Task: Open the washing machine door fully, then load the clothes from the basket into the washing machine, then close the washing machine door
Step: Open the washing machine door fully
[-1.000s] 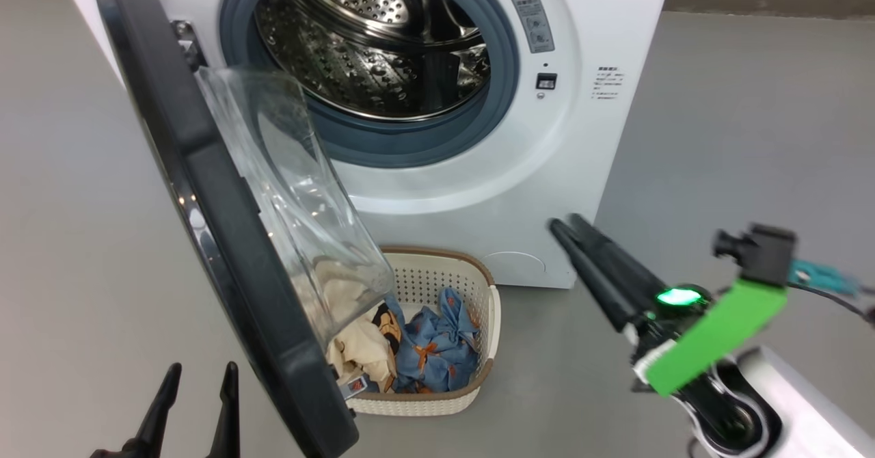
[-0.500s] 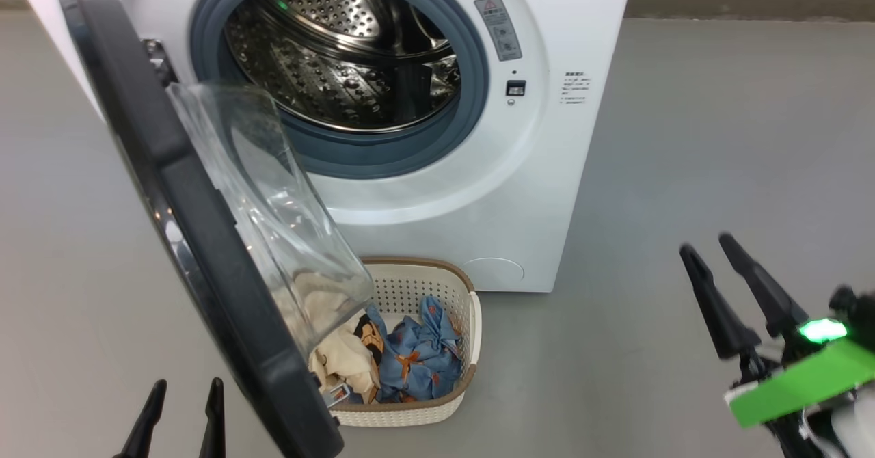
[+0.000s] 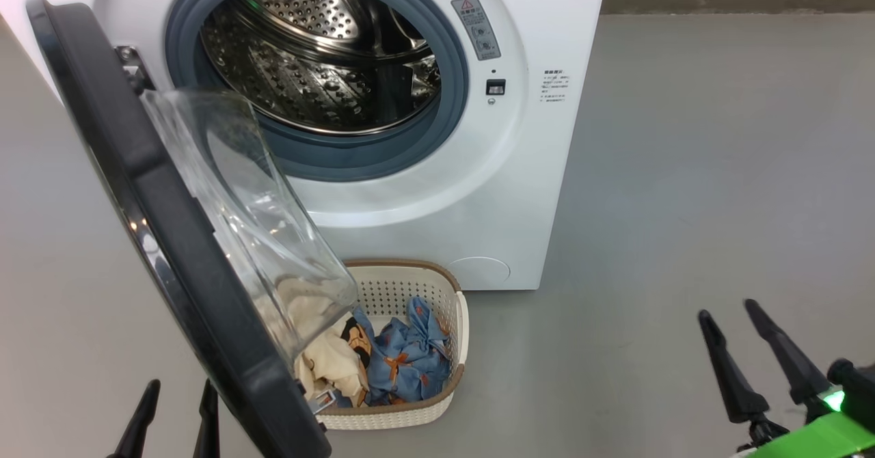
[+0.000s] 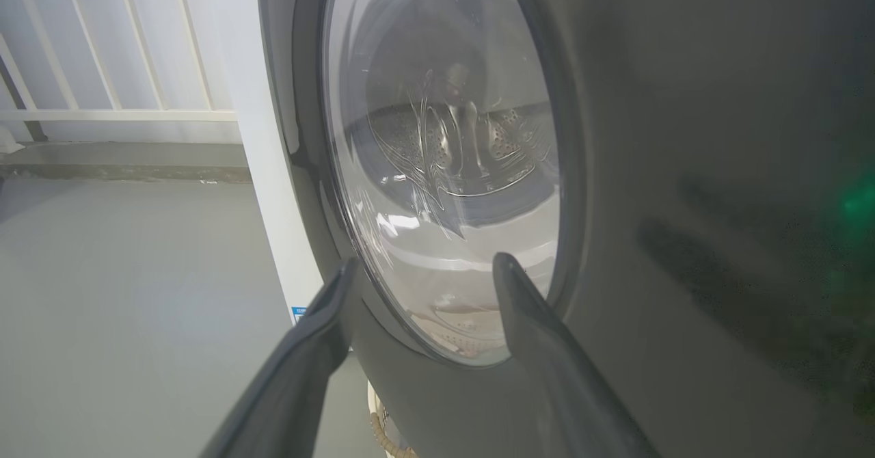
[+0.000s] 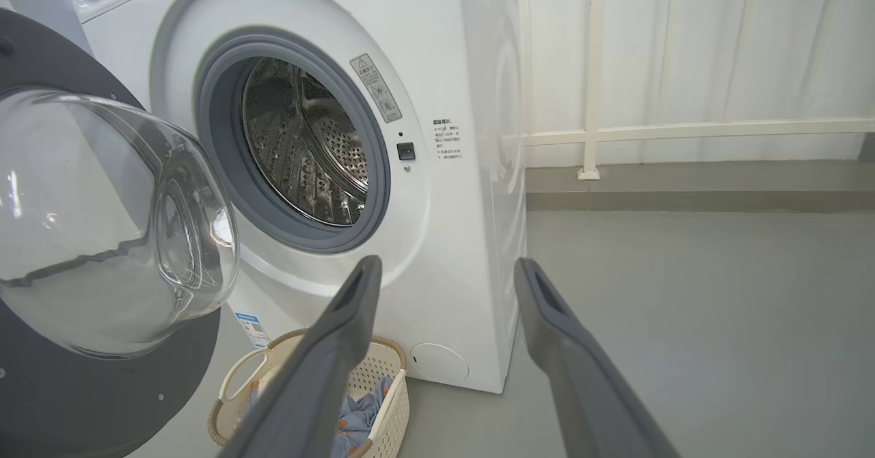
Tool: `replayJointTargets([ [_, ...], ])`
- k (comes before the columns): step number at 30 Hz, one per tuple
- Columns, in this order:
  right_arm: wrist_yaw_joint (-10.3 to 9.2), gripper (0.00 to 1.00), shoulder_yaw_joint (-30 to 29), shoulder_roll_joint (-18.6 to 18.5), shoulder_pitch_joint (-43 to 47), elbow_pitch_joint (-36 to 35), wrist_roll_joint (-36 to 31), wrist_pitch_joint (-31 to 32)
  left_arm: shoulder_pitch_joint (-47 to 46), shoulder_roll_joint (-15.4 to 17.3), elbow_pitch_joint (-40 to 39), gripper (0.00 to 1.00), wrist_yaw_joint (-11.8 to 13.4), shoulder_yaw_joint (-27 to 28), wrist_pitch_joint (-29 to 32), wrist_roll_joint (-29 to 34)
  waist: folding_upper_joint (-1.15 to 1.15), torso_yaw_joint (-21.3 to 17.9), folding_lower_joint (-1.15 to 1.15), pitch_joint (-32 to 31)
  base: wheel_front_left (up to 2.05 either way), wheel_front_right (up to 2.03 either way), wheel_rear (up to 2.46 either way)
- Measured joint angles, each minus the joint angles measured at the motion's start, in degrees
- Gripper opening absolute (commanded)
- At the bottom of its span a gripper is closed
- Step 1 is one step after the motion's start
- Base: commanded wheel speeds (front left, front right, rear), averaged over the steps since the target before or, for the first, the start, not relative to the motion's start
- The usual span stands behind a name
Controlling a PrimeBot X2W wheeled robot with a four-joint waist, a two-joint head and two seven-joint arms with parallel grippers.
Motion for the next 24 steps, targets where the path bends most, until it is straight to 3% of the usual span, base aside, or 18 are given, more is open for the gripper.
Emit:
replayJointTargets([
  [11, 0.0, 1.0, -7.8, 6.0, 5.6, -0.9, -8.7, 0.0, 0.0, 0.0, 0.0, 1.0, 0.0, 0.2, 0.0, 0.0, 0.0, 0.0, 0.0, 0.2, 0.0, 0.0, 0.0],
  [18, 0.0, 1.0, -11.7, 10.3, 9.1, -0.7, -10.6, 0.0, 0.2, 0.1, 0.0, 1.0, 0.0, 0.9, 0.0, 0.4, 0.0, -0.4, 0.0, -0.1, 0.0, 0.0, 0.0],
  [24, 0.0, 1.0, -12.1, 10.9, 10.0, -0.4, -10.8, 0.0, 1.4, 0.1, 0.0, 1.0, 0.0, 1.1, 0.0, 0.4, 0.0, -1.1, 0.0, -0.3, 0.0, 0.0, 0.0],
])
